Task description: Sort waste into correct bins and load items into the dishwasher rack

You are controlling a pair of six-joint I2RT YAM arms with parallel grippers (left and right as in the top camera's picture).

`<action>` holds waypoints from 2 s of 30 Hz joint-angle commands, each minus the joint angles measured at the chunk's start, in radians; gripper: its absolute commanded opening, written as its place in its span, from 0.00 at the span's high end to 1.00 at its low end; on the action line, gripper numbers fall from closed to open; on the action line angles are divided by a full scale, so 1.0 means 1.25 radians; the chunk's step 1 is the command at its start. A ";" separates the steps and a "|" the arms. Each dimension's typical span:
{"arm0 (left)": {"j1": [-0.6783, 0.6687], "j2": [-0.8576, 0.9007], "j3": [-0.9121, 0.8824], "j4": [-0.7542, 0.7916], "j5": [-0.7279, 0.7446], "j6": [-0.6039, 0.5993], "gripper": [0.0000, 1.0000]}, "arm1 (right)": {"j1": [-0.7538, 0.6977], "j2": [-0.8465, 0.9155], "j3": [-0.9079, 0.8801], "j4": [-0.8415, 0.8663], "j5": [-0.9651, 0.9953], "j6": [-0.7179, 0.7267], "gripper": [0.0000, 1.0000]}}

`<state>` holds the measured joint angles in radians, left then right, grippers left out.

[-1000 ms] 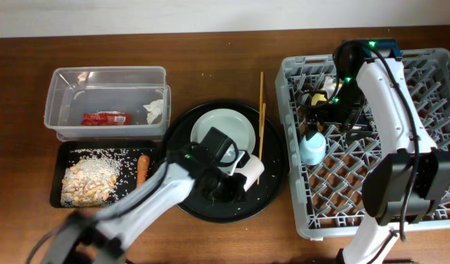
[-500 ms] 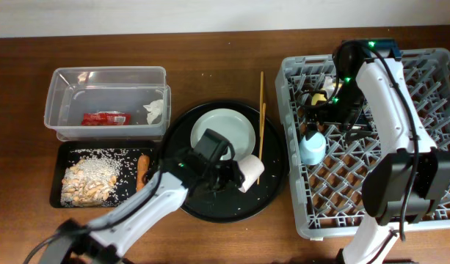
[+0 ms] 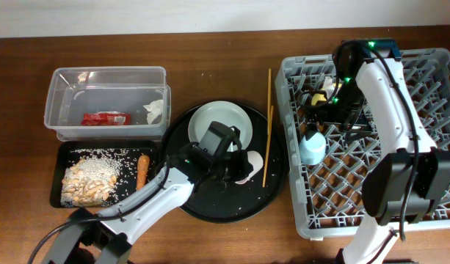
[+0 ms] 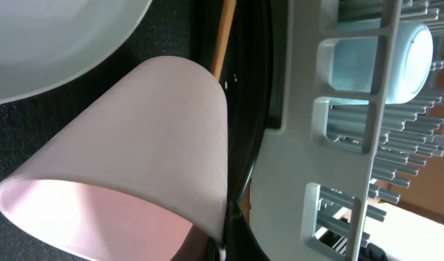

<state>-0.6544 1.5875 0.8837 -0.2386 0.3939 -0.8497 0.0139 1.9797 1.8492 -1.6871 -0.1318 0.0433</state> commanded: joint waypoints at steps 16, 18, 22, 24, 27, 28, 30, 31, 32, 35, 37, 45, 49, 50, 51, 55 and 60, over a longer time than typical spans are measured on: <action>0.451 -0.399 -0.018 -0.023 0.541 0.263 1.00 | 0.007 -0.004 0.000 -0.010 -0.830 -0.523 0.02; 0.522 -0.351 -0.018 0.031 0.732 0.280 1.00 | 0.026 -0.004 0.000 -0.009 -0.894 -0.569 0.02; 0.494 -0.262 -0.018 0.096 0.852 0.281 1.00 | 0.102 -0.004 0.000 0.004 -0.898 -0.579 0.02; 0.455 -0.252 -0.018 0.107 0.815 0.281 1.00 | 0.124 -0.004 0.000 0.009 -0.897 -0.579 0.02; 0.409 -0.252 -0.018 0.107 0.731 0.281 1.00 | 0.137 -0.004 0.000 0.007 -0.898 -0.579 0.02; 0.395 -0.252 -0.018 0.110 0.705 0.281 1.00 | 0.143 -0.004 0.000 0.002 -0.897 -0.579 0.02; 0.382 -0.252 -0.018 0.161 0.705 0.280 1.00 | 0.155 -0.004 0.000 -0.004 -0.897 -0.579 0.05; 0.382 -0.252 -0.018 0.168 0.705 0.280 1.00 | 0.160 -0.004 0.000 -0.007 -0.897 -0.579 0.08; 0.382 -0.252 -0.018 0.179 0.705 0.281 1.00 | 0.166 -0.004 0.000 -0.010 -0.894 -0.573 0.09; 0.382 -0.252 -0.018 0.182 0.705 0.281 1.00 | 0.188 -0.004 0.000 -0.010 -0.894 -0.573 0.10; 0.382 -0.252 -0.018 0.182 0.705 0.281 1.00 | 0.205 -0.004 0.000 -0.010 -0.894 -0.573 0.11; 0.382 -0.252 -0.018 0.181 0.707 0.317 1.00 | 0.220 -0.004 0.000 -0.010 -0.952 -0.552 0.22; 0.382 -0.252 -0.018 0.178 0.707 0.317 1.00 | 0.220 -0.004 0.000 -0.010 -0.984 -0.552 0.28; 0.382 -0.252 -0.018 0.178 0.707 0.317 1.00 | 0.220 -0.004 0.000 -0.010 -0.985 -0.552 0.29; 0.382 -0.252 -0.018 0.178 0.707 0.317 1.00 | 0.220 -0.004 0.000 -0.010 -0.993 -0.552 0.30; 0.382 -0.252 -0.018 0.160 0.704 0.317 1.00 | 0.220 -0.004 0.000 -0.009 -1.005 -0.552 0.43; 0.382 -0.251 -0.018 0.160 0.704 0.317 0.99 | 0.220 -0.004 0.000 -0.009 -1.005 -0.552 0.47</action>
<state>-0.1604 1.2667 0.8562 -0.0330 1.3334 -0.4633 0.2550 1.9812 1.8481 -1.6920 -1.2922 -0.6407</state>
